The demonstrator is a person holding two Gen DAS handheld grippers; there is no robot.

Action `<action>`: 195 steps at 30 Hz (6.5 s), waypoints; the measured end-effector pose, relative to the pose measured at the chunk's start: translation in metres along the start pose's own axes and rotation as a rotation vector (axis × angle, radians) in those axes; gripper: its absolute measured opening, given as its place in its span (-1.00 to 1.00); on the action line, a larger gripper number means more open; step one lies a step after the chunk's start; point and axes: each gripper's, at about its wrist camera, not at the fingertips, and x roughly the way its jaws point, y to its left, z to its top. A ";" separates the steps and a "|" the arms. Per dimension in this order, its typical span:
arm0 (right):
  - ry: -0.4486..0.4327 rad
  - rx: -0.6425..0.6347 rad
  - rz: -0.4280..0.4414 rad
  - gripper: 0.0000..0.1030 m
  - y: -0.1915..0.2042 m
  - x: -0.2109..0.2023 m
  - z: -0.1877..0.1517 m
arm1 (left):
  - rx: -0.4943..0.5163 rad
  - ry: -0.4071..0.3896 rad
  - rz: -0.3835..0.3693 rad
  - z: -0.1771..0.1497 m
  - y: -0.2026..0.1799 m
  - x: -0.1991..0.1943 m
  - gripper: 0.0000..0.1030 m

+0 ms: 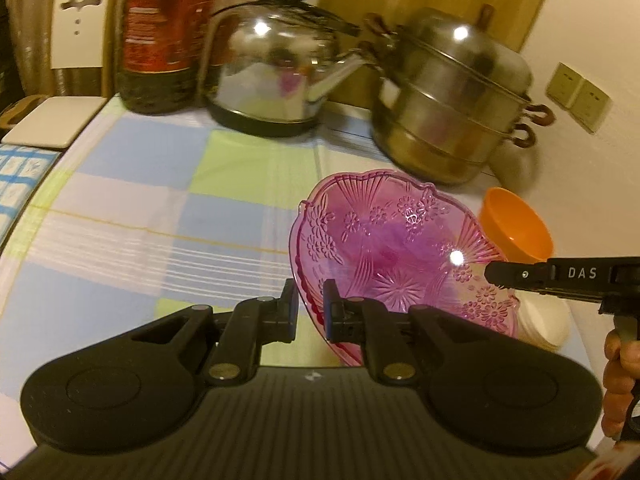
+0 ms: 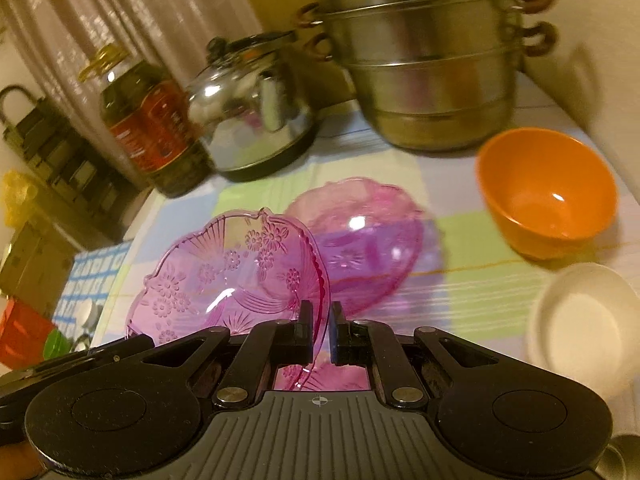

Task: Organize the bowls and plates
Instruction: 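Lift the pink dish with both grippers toward another pink dish, then lower the held pink dish onto the other pink dish with both grippers, then open both grippers and withdraw from the stacked dishes, then move both grippers to the last pink dish by the kettle and close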

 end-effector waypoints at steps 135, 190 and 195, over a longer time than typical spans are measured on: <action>-0.062 0.007 -0.151 0.09 -0.067 -0.050 -0.103 | 0.097 0.044 -0.016 -0.083 -0.061 0.012 -0.26; 0.046 0.134 -0.038 0.01 -0.072 0.099 0.044 | -0.188 0.076 -0.040 0.041 -0.003 0.152 -0.45; 0.051 0.138 -0.046 -0.09 -0.074 0.106 0.045 | -0.189 0.088 -0.051 0.042 -0.005 0.159 -0.57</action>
